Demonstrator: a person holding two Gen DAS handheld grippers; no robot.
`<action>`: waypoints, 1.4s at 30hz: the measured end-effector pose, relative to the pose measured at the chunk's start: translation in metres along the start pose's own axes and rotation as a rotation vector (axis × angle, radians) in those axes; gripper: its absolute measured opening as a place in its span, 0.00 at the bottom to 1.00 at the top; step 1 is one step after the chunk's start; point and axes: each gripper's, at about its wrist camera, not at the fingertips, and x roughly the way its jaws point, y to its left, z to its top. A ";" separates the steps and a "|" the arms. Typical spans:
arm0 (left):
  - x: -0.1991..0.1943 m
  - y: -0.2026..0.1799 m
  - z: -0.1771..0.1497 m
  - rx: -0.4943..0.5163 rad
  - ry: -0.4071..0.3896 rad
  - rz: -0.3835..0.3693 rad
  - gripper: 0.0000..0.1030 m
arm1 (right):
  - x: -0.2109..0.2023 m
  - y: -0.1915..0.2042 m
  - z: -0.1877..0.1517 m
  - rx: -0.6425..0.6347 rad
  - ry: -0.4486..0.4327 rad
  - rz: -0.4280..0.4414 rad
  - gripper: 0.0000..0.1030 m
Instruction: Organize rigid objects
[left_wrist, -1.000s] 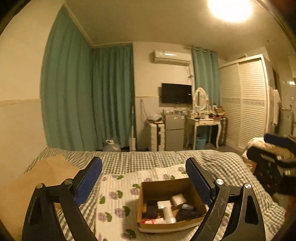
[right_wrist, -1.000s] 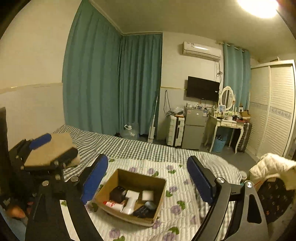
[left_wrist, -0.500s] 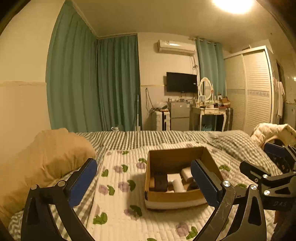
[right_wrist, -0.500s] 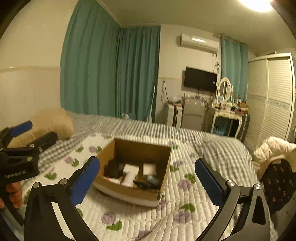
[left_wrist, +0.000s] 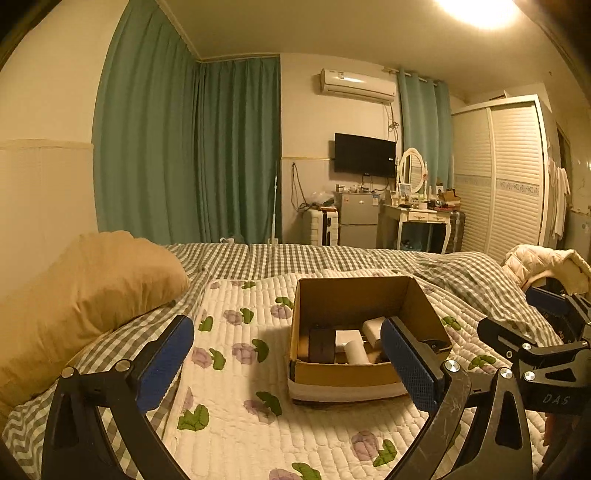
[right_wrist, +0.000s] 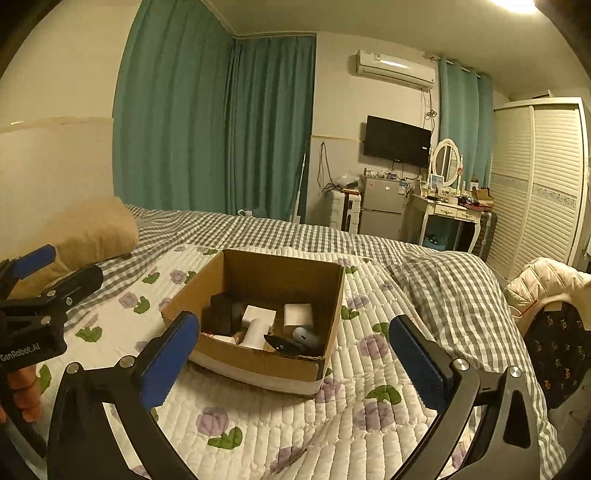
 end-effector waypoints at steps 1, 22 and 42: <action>0.000 0.000 0.000 0.001 0.000 0.001 1.00 | 0.001 0.001 0.000 0.000 0.002 0.001 1.00; 0.002 0.000 -0.002 0.006 0.008 0.001 1.00 | 0.007 0.000 -0.004 0.011 0.023 -0.010 1.00; 0.005 -0.002 -0.003 0.013 0.034 -0.003 1.00 | 0.010 0.000 -0.006 0.016 0.026 -0.012 1.00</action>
